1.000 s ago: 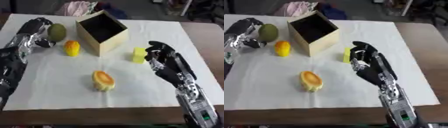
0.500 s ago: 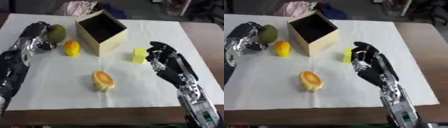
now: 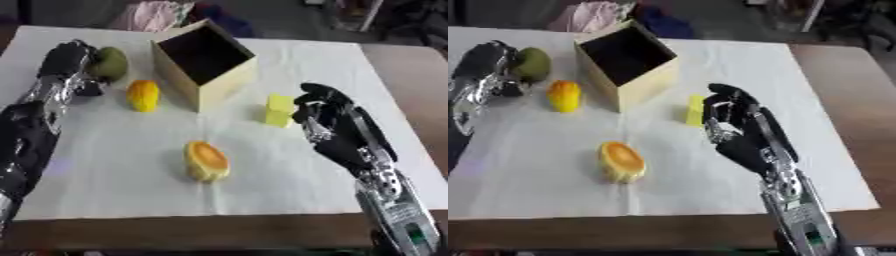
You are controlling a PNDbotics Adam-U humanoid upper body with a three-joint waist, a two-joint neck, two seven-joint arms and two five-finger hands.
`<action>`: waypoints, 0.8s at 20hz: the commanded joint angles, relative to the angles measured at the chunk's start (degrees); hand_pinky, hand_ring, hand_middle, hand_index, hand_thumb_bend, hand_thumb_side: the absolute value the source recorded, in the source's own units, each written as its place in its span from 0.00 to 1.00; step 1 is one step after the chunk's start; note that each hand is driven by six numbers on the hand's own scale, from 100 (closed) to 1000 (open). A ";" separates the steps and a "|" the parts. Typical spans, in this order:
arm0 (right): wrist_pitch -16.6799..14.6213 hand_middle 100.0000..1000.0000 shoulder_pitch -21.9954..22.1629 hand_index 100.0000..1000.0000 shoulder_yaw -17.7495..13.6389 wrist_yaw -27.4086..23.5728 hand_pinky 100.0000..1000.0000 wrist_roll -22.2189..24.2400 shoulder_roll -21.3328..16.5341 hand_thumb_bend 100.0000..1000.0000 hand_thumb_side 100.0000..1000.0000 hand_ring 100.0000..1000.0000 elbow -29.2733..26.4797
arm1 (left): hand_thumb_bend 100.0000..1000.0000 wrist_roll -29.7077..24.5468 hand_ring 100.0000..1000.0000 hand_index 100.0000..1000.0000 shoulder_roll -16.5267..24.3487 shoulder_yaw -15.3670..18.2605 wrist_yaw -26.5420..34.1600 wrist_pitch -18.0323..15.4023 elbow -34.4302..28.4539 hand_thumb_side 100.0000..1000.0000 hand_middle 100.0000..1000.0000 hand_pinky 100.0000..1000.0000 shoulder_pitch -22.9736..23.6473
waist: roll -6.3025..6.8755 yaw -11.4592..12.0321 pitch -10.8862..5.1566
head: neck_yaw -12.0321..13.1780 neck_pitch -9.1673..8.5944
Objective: Pick up objects on the table and place them in the box.
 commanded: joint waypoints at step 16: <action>-0.13 0.61 -1.02 0.80 -0.41 0.11 0.60 -0.20 -0.34 0.00 0.27 0.57 -0.50 | 0.19 -19.74 0.37 0.52 2.97 -10.65 18.38 -12.58 -24.59 0.00 0.40 0.58 -5.14 | -0.16 0.04 -0.28 | -1.15 -0.64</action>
